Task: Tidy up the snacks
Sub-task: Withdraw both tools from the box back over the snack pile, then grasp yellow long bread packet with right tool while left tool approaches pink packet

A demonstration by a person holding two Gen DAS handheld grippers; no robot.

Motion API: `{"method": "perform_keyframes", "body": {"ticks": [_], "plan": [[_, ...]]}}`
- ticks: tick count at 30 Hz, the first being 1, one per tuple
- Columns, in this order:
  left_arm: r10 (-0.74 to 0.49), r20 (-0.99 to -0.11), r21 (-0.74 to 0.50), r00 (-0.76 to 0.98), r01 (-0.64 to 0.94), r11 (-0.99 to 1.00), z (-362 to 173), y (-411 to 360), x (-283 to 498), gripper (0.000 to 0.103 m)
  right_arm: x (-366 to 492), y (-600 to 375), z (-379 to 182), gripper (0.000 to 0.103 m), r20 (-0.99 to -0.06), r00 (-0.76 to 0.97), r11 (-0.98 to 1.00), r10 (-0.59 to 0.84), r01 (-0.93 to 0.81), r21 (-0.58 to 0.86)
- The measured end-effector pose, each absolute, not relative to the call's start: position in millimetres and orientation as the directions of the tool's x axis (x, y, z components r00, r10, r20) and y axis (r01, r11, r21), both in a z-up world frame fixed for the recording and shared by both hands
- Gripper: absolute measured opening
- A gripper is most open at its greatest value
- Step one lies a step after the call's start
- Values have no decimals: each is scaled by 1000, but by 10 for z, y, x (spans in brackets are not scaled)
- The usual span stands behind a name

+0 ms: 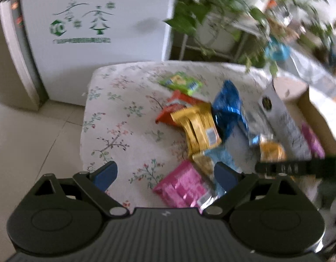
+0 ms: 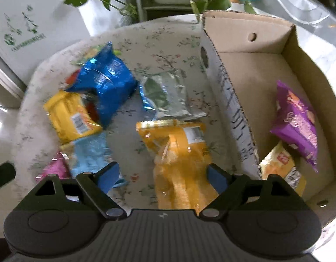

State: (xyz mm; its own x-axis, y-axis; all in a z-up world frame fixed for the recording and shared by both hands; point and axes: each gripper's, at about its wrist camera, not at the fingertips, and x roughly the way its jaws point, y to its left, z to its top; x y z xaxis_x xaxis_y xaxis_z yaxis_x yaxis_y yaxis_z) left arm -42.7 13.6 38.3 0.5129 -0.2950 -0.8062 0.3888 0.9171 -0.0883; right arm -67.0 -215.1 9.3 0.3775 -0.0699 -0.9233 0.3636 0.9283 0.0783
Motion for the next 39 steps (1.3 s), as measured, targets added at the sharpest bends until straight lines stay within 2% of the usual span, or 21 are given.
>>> {"method": "perform_keyframes", "body": {"ticks": [3,7,9,13,21,23,25,28,36,39], "plan": [[-283,-821,-36,497,449,893,273,66,-499,95,-659,-2134,89,92,-923,384,935,-30,337,110],[-246,-853,4,461,477,879,73,3,-551,95,-658,-2121,143,90,-896,423,921,137,278,272],[-227,-868,6,440,467,884,-21,-7,-553,95,-658,-2177,176,90,-887,437,902,150,308,304],[-218,-883,-11,415,447,894,-121,-26,-543,95,-642,-2188,168,90,-903,428,915,49,344,212],[-236,-869,-41,436,411,911,-165,-81,-481,95,-575,-2059,-51,91,-944,331,949,7,296,111],[-234,-865,-45,443,396,917,-201,-85,-432,95,-560,-2029,-115,86,-950,313,951,11,291,107],[-228,-861,-44,454,381,924,-235,-75,-392,97,-563,-2008,-134,75,-951,309,951,20,288,114],[-210,-865,-50,456,338,940,-251,12,-325,99,-567,-2009,-142,69,-950,310,947,50,288,143],[-155,-875,-38,458,254,966,-179,301,-274,98,-602,-2059,-81,65,-948,311,932,70,319,173],[-171,-867,-55,467,253,966,-162,259,-263,98,-617,-2087,-46,65,-945,322,927,51,337,165]]}}
